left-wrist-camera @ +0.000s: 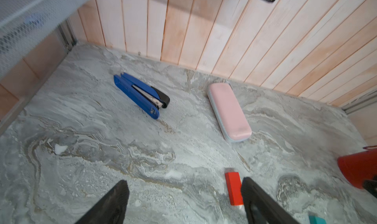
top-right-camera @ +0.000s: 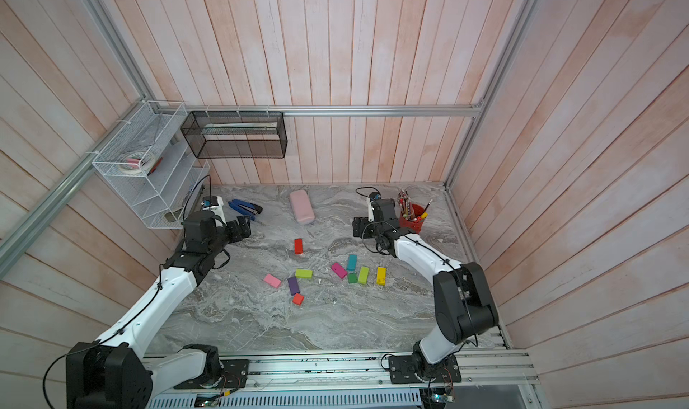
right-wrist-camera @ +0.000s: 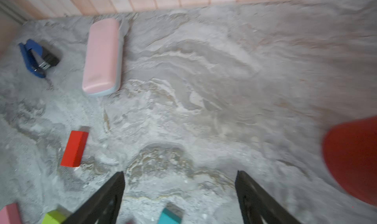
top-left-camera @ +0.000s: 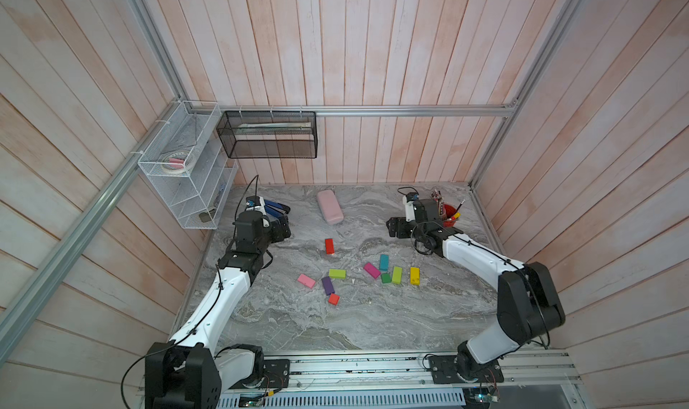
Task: Assemble the letter v with building blocks
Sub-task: Adjust the building block at the center of the board.
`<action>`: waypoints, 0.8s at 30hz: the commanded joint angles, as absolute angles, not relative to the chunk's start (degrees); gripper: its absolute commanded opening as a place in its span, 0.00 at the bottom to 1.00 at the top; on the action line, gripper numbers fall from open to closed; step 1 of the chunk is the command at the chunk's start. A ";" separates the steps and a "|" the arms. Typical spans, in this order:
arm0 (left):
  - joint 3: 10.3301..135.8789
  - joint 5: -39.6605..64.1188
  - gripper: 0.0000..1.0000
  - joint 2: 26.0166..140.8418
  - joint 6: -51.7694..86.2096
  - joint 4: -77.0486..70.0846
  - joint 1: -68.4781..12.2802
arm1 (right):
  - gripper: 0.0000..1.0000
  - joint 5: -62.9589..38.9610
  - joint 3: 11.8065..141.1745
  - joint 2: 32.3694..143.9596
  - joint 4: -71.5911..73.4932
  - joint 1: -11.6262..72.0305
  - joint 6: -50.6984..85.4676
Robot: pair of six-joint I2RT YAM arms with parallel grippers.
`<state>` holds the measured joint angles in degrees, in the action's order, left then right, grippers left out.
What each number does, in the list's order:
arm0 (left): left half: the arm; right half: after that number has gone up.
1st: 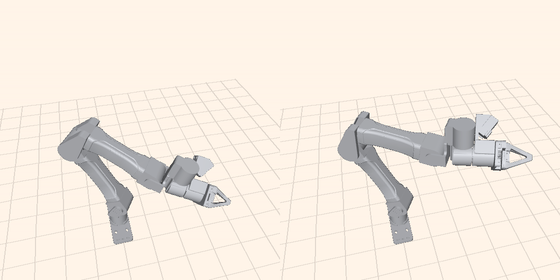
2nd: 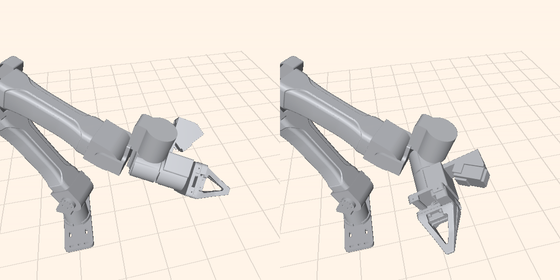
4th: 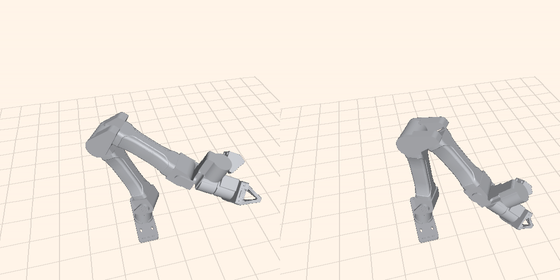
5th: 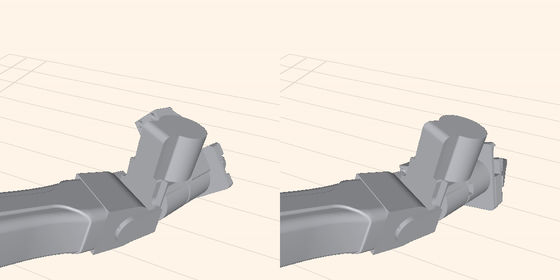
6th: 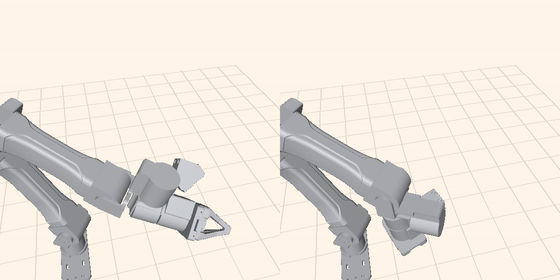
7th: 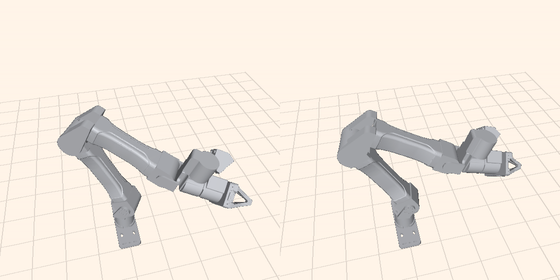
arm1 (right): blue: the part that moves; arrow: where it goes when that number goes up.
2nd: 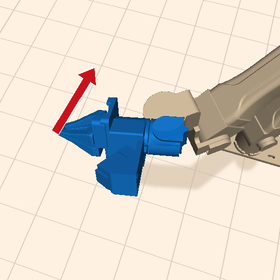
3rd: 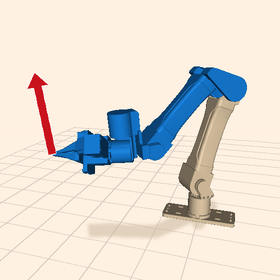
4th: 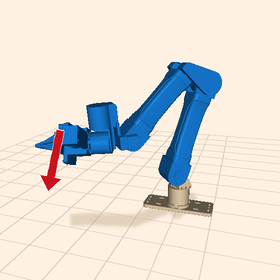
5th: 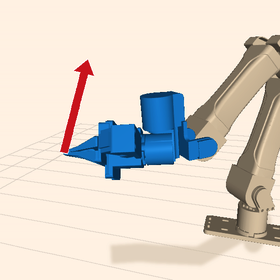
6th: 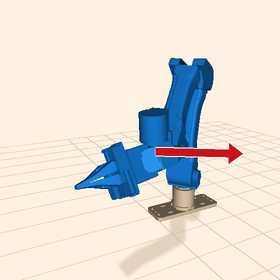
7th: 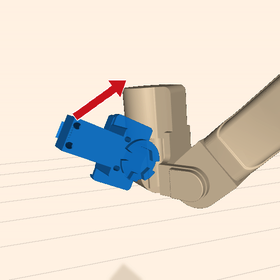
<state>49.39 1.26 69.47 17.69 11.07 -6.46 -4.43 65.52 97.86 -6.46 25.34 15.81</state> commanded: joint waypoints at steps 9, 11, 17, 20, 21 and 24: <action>47.64 7.20 0.79 72.71 23.30 20.68 -6.77 | 0.78 -11.17 86.88 117.45 -17.04 36.58 16.94; 48.05 8.02 0.77 74.35 23.34 21.75 -6.84 | 0.77 -11.50 88.24 118.66 -16.88 37.62 17.22; 47.60 12.11 0.69 77.77 25.04 20.03 -6.85 | 0.73 -12.19 92.97 122.62 -18.04 39.92 17.20; 47.21 14.53 0.63 78.86 26.65 18.44 -6.86 | 0.71 -12.31 95.21 124.71 -18.93 40.68 17.23; 47.07 15.20 0.62 79.10 27.18 18.03 -6.84 | 0.70 -12.47 95.90 125.21 -19.11 40.93 17.26; 46.30 16.93 0.59 79.79 28.55 16.36 -6.77 | 0.69 -12.67 98.35 127.05 -20.22 41.94 16.90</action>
<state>47.55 13.76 79.02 26.74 18.94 -6.55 -11.88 95.92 125.05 -17.52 40.93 16.93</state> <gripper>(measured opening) 0.594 0.692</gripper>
